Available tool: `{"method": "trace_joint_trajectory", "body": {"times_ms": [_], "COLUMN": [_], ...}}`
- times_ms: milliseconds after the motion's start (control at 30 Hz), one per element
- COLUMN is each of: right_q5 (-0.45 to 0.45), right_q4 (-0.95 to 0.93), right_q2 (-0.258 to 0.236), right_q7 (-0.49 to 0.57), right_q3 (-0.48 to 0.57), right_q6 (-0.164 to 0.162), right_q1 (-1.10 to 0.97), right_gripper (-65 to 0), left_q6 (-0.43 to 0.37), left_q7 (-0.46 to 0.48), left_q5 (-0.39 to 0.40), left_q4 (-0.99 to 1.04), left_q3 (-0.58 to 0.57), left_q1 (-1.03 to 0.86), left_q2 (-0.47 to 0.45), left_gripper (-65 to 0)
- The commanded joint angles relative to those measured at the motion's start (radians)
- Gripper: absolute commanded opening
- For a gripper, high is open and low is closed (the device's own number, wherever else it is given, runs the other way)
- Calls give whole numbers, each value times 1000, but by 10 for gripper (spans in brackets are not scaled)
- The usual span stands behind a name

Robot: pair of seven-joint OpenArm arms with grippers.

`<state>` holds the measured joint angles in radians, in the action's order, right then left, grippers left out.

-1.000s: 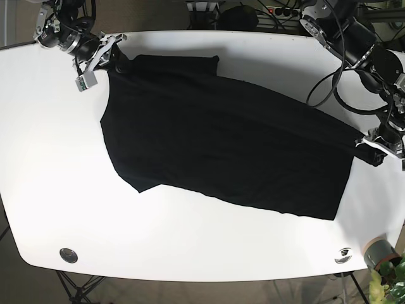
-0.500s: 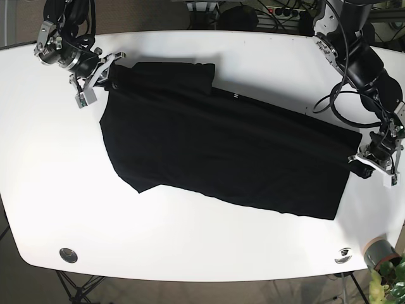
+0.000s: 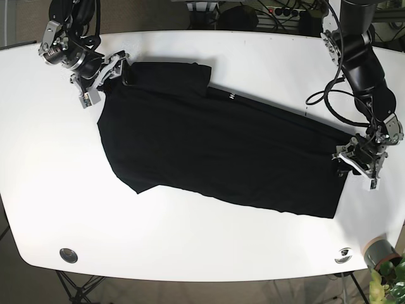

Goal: Fold the T-shirt properly
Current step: 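Fold the shirt edge over with both grippers toward the shirt middle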

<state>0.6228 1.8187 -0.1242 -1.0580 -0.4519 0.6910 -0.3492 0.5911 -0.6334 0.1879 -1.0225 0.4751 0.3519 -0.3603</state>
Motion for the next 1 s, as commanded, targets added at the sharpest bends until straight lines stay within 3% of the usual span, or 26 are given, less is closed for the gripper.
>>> {"method": "trace_joint_trajectory", "body": {"times_ms": [0, 233, 467, 600, 967], "right_q5": [19, 24, 73, 76, 85], "right_q4": [98, 132, 129, 123, 34], "right_q2": [14, 25, 45, 48, 68], "right_q7": [23, 11, 15, 17, 17], "right_q3": [-5, -5, -5, -2, 3], "right_q6": [7, 7, 7, 7, 7], "right_q1": [-17, -87, -158, -164, -130], "right_gripper": [-222, -220, -220, -220, -220], "left_q6": [0, 3, 3, 0, 0], "left_q7": [28, 54, 229, 300, 315], "left_q5": [15, 17, 14, 14, 14], "left_q4": [-17, -19, -14, -12, -11], "left_q3": [1, 1, -3, -62, -98], "left_q1": [28, 20, -57, -73, -84], "left_q2": [-24, -56, -59, -59, -52], "left_gripper": [-244, -244, -244, -244, -244]}}
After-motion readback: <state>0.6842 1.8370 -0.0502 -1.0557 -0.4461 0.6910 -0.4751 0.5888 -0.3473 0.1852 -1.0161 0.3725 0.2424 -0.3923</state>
